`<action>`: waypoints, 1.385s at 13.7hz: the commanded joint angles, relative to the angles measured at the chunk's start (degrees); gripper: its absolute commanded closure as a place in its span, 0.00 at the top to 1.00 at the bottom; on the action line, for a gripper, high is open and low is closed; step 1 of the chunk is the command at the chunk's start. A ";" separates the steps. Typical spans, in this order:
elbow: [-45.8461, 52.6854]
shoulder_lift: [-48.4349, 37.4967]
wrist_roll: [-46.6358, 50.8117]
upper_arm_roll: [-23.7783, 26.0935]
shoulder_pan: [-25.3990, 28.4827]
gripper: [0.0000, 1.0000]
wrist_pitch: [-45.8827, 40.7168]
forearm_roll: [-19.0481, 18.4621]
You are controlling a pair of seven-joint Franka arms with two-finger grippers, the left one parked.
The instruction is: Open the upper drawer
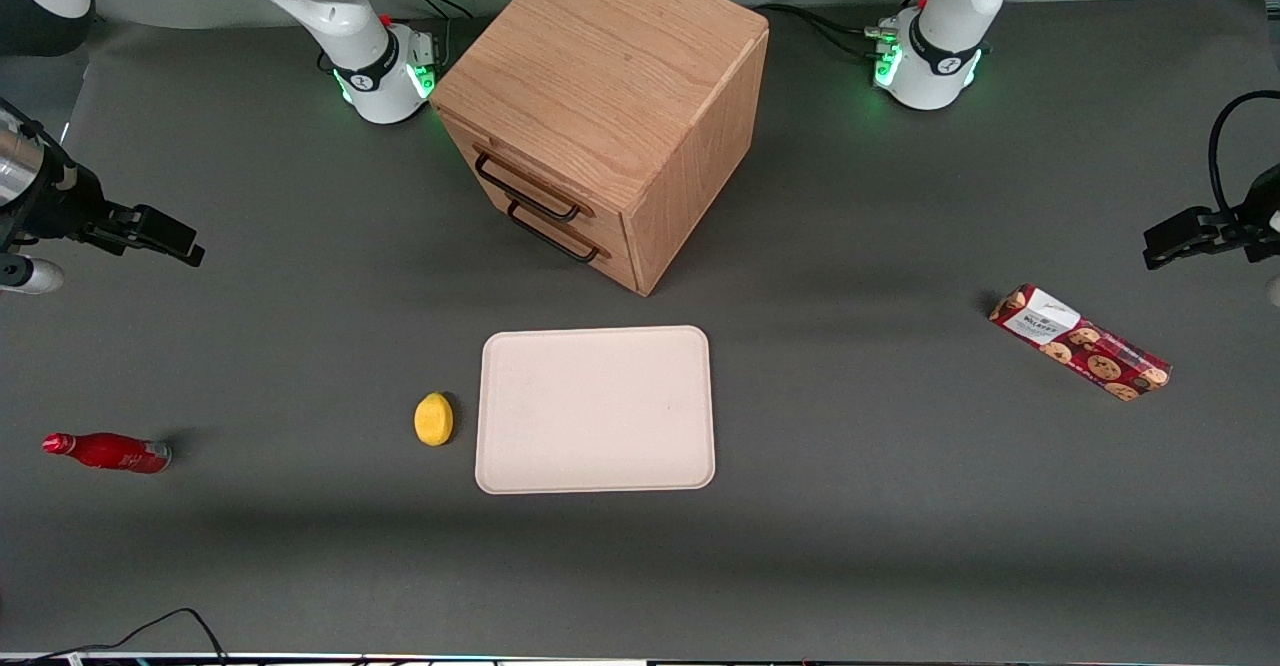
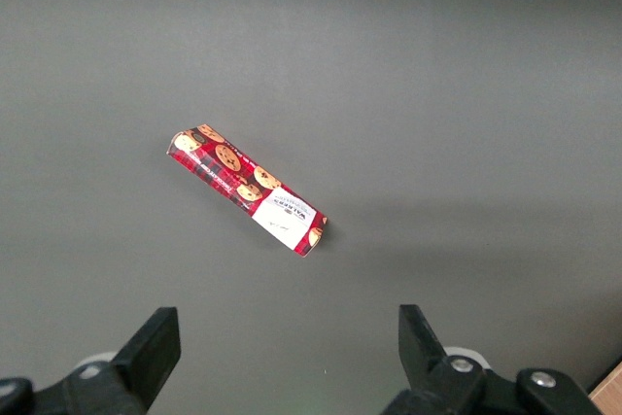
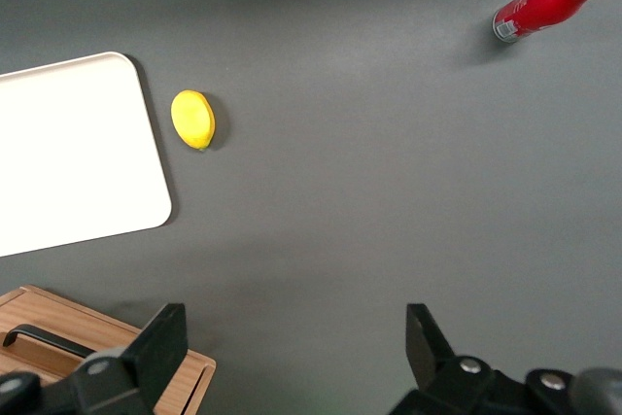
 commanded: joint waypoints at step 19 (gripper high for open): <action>1.43 -1.55 1.09 0.88 26.84 1.00 -5.80 0.74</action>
